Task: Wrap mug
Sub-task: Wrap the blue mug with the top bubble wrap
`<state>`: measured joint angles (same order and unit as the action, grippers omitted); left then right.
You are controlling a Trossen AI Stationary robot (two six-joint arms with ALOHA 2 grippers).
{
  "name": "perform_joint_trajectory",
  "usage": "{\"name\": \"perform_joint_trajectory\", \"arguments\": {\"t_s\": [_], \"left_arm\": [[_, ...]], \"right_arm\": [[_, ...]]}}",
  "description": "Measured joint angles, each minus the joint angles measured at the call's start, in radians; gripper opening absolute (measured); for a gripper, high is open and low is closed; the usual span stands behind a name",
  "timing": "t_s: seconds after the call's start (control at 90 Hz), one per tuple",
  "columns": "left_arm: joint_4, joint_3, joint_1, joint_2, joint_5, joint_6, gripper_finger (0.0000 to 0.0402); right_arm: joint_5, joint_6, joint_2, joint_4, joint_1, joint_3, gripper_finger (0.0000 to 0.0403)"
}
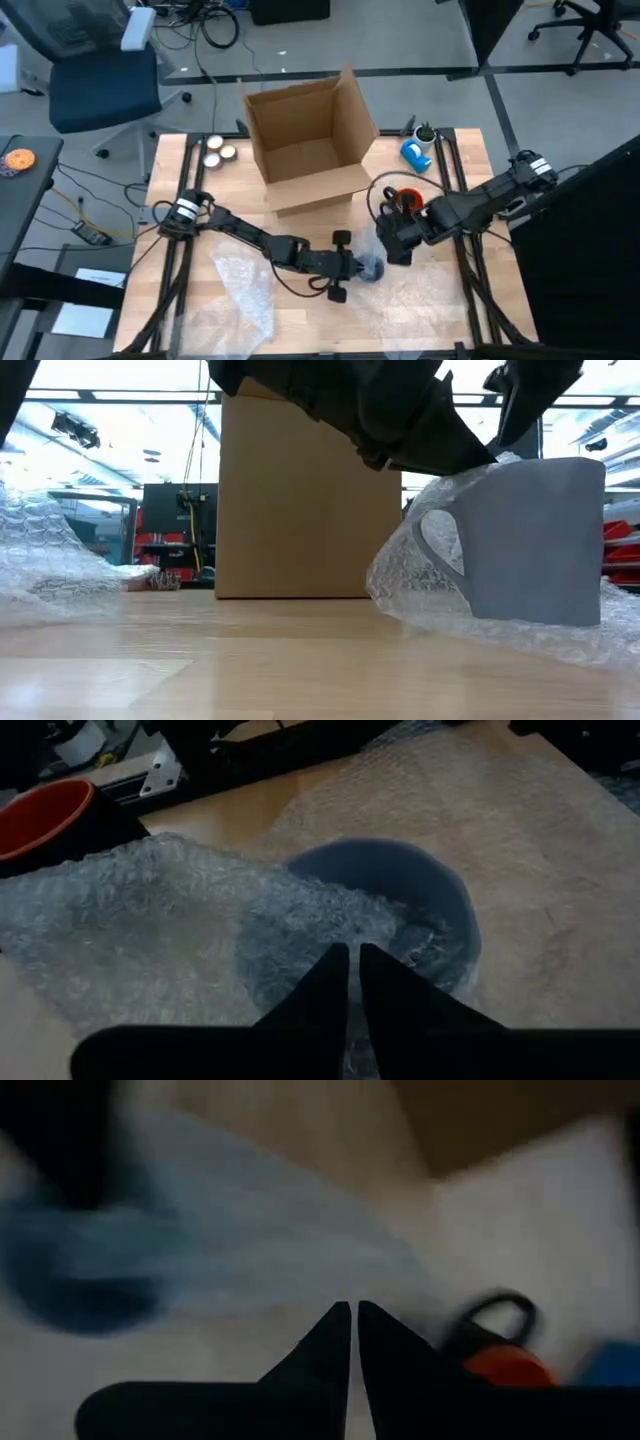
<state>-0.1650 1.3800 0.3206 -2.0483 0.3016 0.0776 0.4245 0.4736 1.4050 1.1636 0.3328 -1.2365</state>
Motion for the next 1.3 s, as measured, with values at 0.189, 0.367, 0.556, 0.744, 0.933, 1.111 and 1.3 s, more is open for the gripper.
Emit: {"name": "perform_joint_trajectory", "arguments": {"t_s": [0.189, 0.367, 0.556, 0.744, 0.933, 1.111, 1.3], "left_arm": [[0.000, 0.000, 0.000, 0.000, 0.000, 0.009, 0.0015], [0.001, 0.000, -0.001, 0.000, 0.000, 0.022, 0.0015], [0.003, 0.000, -0.011, 0.000, 0.002, -0.036, 0.0015], [0.014, 0.000, -0.024, 0.002, 0.004, -0.079, 0.0015], [0.014, 0.000, -0.028, 0.002, 0.006, -0.087, 0.0015], [0.011, 0.000, -0.032, 0.002, 0.007, -0.085, 0.0015], [0.006, -0.002, -0.033, 0.002, 0.015, -0.075, 0.0015]], "right_arm": [[-0.091, -0.149, 0.002, -0.161, -0.148, 0.074, 0.0000], [-0.243, -0.226, 0.034, -0.309, -0.193, 0.154, 0.0000], [-0.274, -0.230, 0.017, -0.398, -0.103, 0.153, 0.0000], [-0.271, -0.171, 0.009, -0.390, -0.028, 0.152, 0.0000], [-0.242, -0.139, 0.012, -0.429, 0.035, 0.152, 0.0000], [-0.246, -0.136, 0.012, -0.483, 0.065, 0.152, 0.0000], [-0.282, -0.107, 0.016, -0.486, 0.091, 0.152, 0.0000]]}}
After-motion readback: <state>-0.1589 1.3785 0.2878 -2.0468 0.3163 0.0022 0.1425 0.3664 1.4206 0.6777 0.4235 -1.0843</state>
